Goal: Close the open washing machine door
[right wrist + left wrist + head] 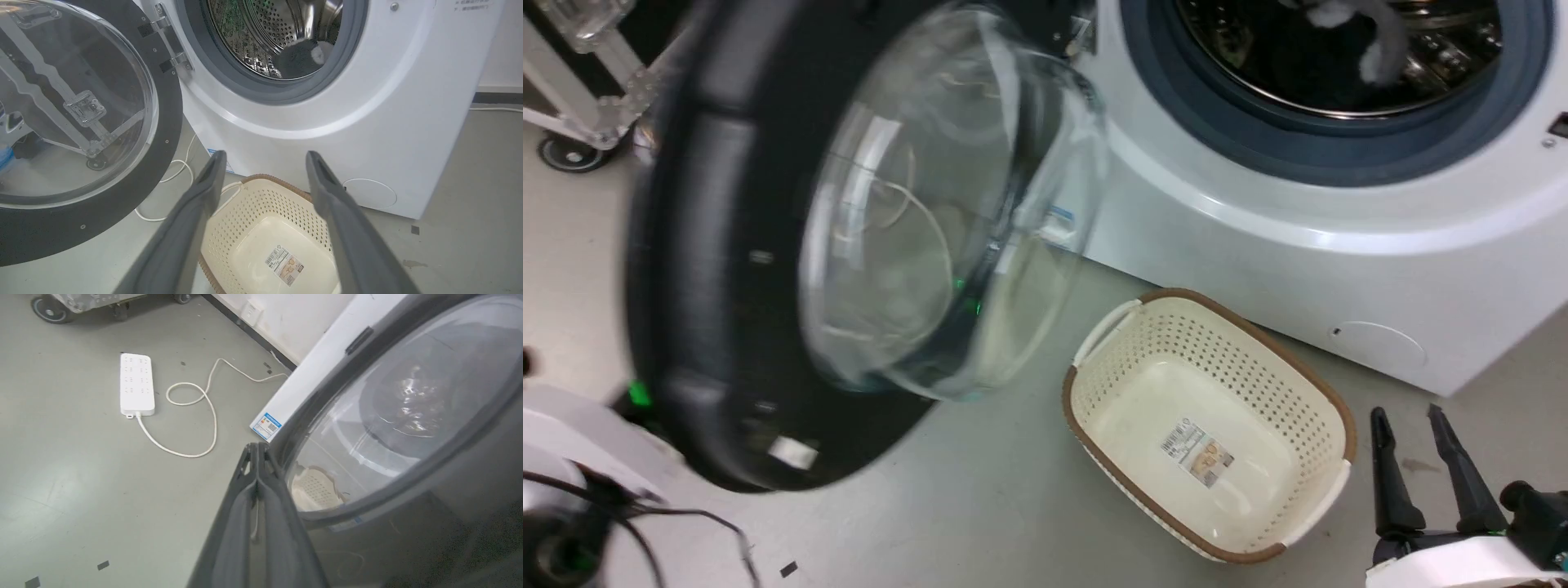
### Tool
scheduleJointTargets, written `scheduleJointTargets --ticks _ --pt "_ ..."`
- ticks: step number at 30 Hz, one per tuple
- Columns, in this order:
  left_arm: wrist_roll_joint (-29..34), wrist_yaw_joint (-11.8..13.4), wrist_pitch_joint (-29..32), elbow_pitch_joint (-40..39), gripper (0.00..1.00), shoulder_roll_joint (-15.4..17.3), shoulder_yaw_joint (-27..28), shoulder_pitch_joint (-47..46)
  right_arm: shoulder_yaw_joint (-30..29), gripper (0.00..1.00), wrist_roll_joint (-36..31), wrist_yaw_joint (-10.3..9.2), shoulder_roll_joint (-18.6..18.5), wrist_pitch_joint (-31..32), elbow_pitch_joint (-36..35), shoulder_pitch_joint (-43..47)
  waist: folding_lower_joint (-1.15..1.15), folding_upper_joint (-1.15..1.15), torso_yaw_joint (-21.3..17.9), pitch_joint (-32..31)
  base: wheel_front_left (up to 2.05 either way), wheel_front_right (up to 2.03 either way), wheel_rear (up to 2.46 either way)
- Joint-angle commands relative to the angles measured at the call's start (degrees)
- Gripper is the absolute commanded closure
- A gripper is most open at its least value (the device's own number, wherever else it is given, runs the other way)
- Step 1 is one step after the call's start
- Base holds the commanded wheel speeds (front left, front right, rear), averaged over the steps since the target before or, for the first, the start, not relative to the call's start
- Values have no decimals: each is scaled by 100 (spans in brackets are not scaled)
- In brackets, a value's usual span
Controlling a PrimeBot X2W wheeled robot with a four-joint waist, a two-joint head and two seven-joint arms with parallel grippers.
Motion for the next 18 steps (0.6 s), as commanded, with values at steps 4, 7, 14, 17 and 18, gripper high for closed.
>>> scheduleJointTargets --ticks 4,7,14,17,18 --pt "-628 -72 120 -855 100 174 -855 473 -112 0 173 5 3 -99 69 -3 0 0 262 -142 0 0 0" --pt "-828 -91 68 -1364 100 307 -1525 628 -143 0 256 5 3 -135 109 5 0 0 405 -209 0 0 0" --pt "-1023 -135 -257 -1907 100 507 -3288 209 -132 0 473 5 4 -219 193 -78 0 0 457 -238 0 0 0" --pt "-1081 -154 -454 -1822 100 558 -4001 -199 -113 0 573 6 4 -255 228 -128 0 0 274 -191 0 0 0" --pt "-1118 -160 -544 -1766 100 568 -4202 -348 -104 0 605 6 4 -267 244 -148 0 0 178 -174 0 0 0"
